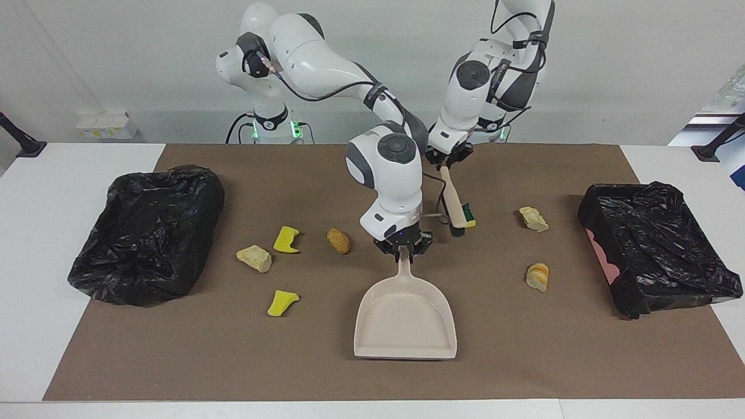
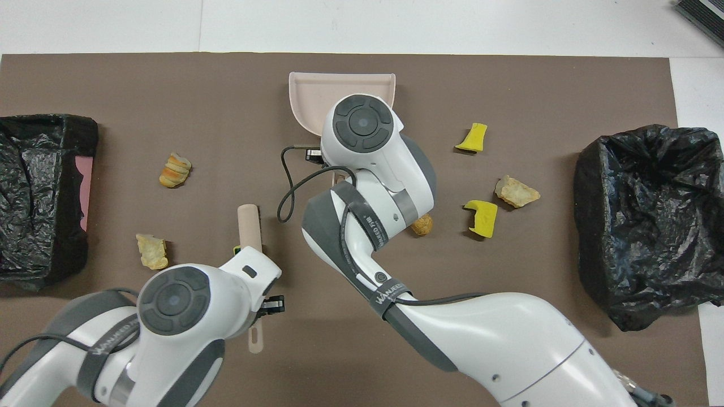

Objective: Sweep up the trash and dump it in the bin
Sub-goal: 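Lift the brush with the left gripper while the right gripper places the dustpan, then sweep the crumbs and sponge into the dustpan with the left gripper's brush, then sweep the far crumb into the dustpan with the left gripper's brush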

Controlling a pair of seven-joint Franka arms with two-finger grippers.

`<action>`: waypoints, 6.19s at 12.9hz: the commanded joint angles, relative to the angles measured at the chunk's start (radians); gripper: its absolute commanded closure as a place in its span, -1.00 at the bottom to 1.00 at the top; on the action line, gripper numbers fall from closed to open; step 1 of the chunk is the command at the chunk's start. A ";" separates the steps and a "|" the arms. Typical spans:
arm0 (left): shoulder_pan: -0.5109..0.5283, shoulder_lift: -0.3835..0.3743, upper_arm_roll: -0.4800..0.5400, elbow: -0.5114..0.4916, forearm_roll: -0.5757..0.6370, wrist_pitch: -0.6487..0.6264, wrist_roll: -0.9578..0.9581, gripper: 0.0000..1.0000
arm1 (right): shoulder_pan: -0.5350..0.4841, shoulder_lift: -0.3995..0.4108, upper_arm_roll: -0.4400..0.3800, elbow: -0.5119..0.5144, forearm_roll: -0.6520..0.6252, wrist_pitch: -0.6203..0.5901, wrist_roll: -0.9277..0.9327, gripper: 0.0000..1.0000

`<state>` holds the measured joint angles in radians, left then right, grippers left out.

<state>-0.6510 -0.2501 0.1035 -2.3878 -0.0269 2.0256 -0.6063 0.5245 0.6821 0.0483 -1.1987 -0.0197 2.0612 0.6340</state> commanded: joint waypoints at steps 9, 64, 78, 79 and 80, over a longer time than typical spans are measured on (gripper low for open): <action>0.591 -0.040 -0.010 -0.054 0.182 -0.031 0.391 1.00 | -0.083 -0.322 0.016 -0.334 0.037 -0.131 -0.875 1.00; 0.533 0.358 -0.022 0.300 0.166 -0.071 0.997 1.00 | 0.080 -0.391 0.016 -0.625 -0.160 -0.168 -1.347 1.00; 0.014 0.255 -0.027 0.199 -0.145 -0.074 0.568 1.00 | 0.052 -0.404 0.016 -0.674 -0.143 -0.136 -1.255 1.00; 0.014 0.259 -0.027 0.211 -0.166 -0.090 0.551 1.00 | 0.051 -0.404 0.016 -0.671 -0.143 -0.139 -1.258 1.00; 0.025 0.250 -0.025 0.216 -0.192 -0.100 0.548 1.00 | 0.048 -0.411 0.016 -0.670 -0.143 -0.145 -1.264 1.00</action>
<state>-0.6254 0.0190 0.0604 -2.1758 -0.1789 1.9612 -0.0407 0.5942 0.2860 0.0576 -1.8615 -0.1523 1.9005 -0.6504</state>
